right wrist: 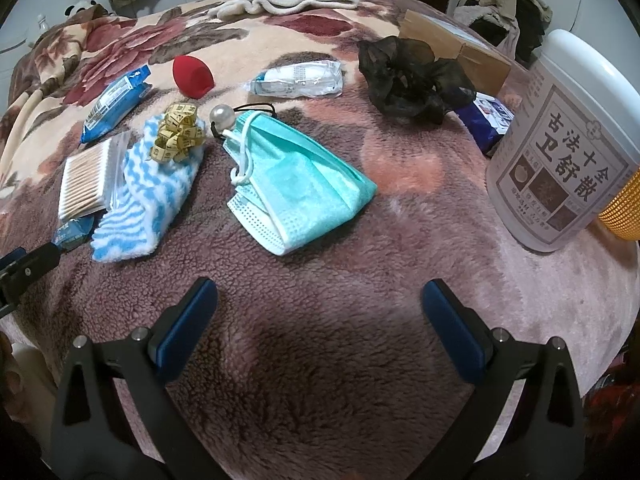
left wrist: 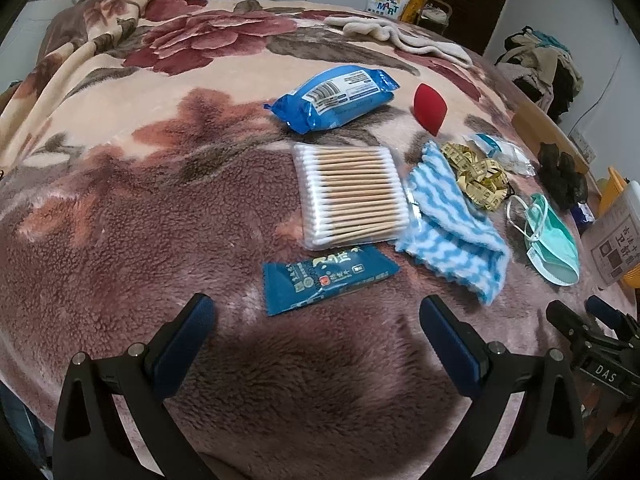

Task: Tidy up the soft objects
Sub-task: 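Move both tools toward the light-blue mask and yellow tape measure, then grasp the light-blue mask with the right tool while the left tool grasps the yellow tape measure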

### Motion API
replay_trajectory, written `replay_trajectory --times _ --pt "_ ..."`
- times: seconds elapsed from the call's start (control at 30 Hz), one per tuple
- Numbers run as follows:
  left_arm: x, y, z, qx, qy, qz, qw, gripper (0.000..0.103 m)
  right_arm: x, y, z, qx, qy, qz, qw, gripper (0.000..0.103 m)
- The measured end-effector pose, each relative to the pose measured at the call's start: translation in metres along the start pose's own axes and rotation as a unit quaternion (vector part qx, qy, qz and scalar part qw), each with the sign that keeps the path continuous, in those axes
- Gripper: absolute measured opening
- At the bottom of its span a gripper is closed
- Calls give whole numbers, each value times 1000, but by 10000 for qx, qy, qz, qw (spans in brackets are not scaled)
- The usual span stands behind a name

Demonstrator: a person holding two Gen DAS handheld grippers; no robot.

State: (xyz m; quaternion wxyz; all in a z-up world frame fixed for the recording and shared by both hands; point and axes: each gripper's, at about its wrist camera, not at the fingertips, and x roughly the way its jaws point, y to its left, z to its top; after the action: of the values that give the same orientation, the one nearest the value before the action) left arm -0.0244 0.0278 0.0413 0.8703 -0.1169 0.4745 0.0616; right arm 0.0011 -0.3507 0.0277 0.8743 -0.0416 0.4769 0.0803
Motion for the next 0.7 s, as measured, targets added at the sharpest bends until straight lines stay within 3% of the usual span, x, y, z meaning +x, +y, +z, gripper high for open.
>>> replay_trajectory --times 0.5,0.7 --pt "-3 -1 -1 21 -27 -31 10000 103 2 0 2 -26 -42 19 10000 103" --pt "1 -1 16 -103 -15 -48 9999 103 3 2 28 -167 -176 62 9997 103"
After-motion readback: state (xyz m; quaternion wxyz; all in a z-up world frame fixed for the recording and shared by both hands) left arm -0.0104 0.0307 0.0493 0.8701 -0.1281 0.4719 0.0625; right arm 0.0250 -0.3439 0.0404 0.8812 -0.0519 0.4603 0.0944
